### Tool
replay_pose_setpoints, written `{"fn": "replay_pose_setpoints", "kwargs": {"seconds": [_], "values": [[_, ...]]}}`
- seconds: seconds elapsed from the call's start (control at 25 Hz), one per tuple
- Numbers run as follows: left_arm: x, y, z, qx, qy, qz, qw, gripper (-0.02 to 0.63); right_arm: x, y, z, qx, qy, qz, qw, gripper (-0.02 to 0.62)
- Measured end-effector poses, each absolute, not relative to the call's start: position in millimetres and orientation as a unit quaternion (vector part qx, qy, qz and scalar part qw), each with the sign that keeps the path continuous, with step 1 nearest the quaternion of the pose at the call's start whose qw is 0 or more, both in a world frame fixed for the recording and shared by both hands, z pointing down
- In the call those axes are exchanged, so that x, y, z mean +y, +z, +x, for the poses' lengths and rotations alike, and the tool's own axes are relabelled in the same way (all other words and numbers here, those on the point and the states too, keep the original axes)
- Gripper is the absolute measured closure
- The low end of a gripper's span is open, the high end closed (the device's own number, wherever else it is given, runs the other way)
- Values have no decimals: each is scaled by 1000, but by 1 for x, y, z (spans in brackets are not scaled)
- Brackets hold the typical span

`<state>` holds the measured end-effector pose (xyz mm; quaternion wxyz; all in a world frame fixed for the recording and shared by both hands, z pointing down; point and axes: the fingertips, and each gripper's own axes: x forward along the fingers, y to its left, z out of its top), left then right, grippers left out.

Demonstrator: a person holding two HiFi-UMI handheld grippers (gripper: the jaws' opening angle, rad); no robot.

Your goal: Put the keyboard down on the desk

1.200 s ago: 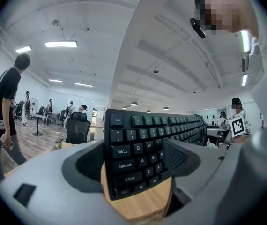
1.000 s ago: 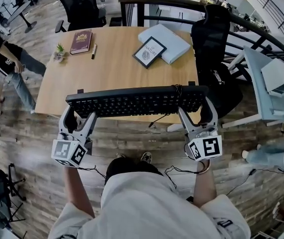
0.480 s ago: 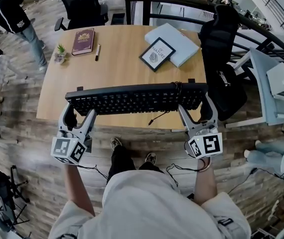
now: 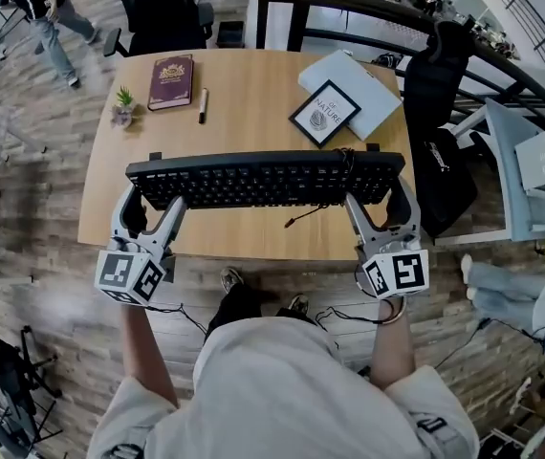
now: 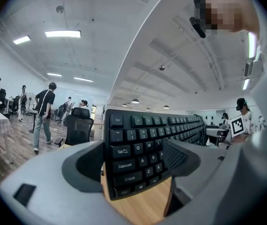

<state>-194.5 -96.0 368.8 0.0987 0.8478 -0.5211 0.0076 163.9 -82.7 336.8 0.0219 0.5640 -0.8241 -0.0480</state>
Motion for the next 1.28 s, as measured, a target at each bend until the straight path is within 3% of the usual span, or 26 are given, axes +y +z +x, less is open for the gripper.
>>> {"fn": "replay_pose_setpoints", "kwargs": {"seconds": [0.56, 0.8, 1.28], "values": [[-124, 387, -220, -495, 18, 859, 128, 221, -93, 351, 138, -801, -18, 596, 46, 225], [-171, 433, -257, -507, 42, 845, 165, 221, -153, 398, 102, -812, 24, 579, 66, 226], [-198, 510, -254, -519, 116, 815, 229, 219, -191, 504, 107, -814, 142, 553, 103, 227]]}}
